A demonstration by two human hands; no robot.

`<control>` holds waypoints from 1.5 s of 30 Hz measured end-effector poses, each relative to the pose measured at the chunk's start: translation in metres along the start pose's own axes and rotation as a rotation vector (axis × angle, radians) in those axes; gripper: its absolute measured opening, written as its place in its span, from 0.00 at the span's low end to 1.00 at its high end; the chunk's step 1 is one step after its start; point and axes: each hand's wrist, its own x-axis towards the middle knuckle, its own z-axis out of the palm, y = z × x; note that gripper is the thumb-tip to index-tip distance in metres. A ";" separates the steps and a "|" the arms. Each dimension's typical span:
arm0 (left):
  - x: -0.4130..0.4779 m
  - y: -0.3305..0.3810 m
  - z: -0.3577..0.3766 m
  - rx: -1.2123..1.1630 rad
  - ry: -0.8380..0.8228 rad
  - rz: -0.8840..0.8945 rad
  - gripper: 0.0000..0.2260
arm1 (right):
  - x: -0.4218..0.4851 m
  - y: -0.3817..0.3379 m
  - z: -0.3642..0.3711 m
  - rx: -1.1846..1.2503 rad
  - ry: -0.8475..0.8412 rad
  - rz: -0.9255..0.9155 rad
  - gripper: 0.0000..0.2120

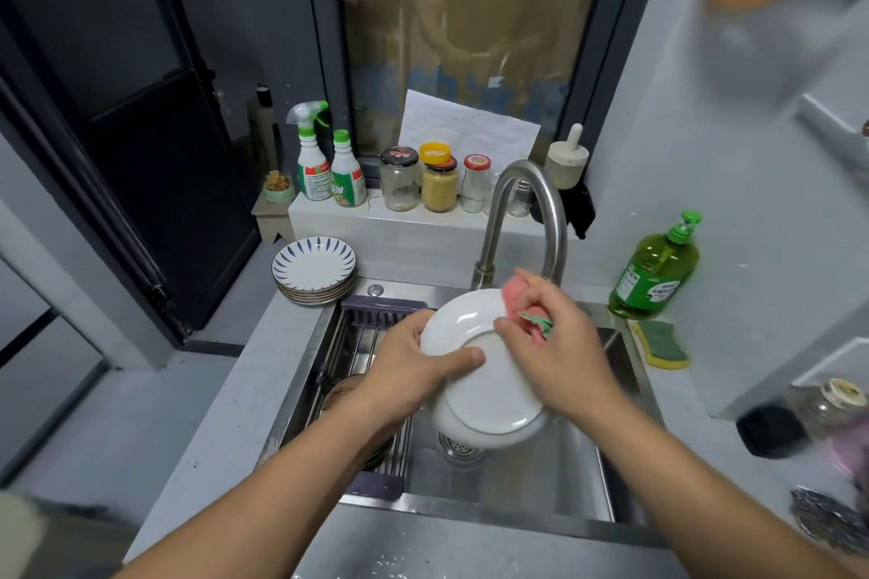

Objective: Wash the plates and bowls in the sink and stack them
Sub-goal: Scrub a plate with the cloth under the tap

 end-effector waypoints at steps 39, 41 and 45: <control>0.007 0.019 0.011 -0.495 0.066 -0.123 0.19 | 0.017 0.019 0.007 0.350 0.116 0.031 0.25; 0.015 0.033 -0.002 -0.425 -0.031 -0.148 0.17 | 0.021 0.010 -0.012 0.324 -0.012 -0.009 0.24; 0.030 0.056 -0.018 -0.178 -0.235 -0.176 0.16 | 0.030 -0.012 -0.040 0.086 -0.333 -0.151 0.24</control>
